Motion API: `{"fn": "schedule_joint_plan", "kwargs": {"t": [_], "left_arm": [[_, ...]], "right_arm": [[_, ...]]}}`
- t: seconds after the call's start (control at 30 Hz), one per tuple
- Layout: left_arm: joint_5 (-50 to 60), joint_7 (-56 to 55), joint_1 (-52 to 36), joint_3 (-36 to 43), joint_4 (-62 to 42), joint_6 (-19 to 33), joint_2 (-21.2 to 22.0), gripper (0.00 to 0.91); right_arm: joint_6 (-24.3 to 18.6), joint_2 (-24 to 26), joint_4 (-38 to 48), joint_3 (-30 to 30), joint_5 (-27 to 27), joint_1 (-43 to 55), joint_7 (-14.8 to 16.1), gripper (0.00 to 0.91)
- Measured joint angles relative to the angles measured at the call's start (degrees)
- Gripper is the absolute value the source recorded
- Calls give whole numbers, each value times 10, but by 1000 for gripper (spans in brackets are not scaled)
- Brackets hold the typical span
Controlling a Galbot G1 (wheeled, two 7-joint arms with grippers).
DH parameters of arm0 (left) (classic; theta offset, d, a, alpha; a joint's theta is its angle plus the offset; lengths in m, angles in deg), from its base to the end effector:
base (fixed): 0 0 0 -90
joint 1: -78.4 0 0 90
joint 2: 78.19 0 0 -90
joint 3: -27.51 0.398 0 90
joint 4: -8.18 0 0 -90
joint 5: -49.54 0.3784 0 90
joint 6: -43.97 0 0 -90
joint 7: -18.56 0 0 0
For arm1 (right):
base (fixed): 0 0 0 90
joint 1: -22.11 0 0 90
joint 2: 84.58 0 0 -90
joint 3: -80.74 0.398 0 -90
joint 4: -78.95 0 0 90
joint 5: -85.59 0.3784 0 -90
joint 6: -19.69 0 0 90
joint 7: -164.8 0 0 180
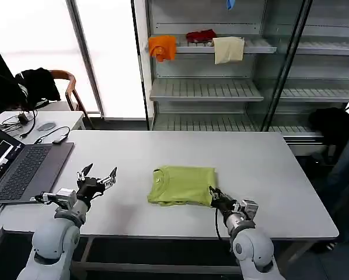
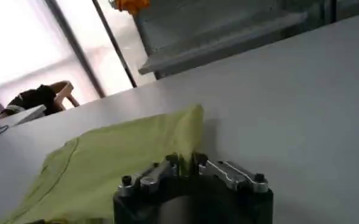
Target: Fold and organize the clothes.
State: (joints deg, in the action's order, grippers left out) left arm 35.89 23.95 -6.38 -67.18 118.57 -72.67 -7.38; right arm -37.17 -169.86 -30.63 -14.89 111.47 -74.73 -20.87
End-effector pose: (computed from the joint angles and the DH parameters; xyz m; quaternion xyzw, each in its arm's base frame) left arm 0.3300 0.1149 -0.2730 -0.0477 -0.9927 -0.0514 0.0979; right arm 0.3197 0.0125 -0.3135 0.0845 -0.9648 -0.1536 0.1961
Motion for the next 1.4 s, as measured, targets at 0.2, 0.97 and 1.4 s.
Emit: {"fn": "schedule_joint_plan", "kwargs": {"t": [0.2,0.97,1.4], "left_arm": [[-11,7,15,-13,4,10,3,907],[-69,12,39,-25,14,33,23,907],[-74,1,59,-5,14,53,42,907]], "right_arm": [[-4,6,-28,13,-25,-25,16,907],[-47,113,-76,116,-109,-65,101,907],[-56,137,-86,137,-149,-85,114,907]]}}
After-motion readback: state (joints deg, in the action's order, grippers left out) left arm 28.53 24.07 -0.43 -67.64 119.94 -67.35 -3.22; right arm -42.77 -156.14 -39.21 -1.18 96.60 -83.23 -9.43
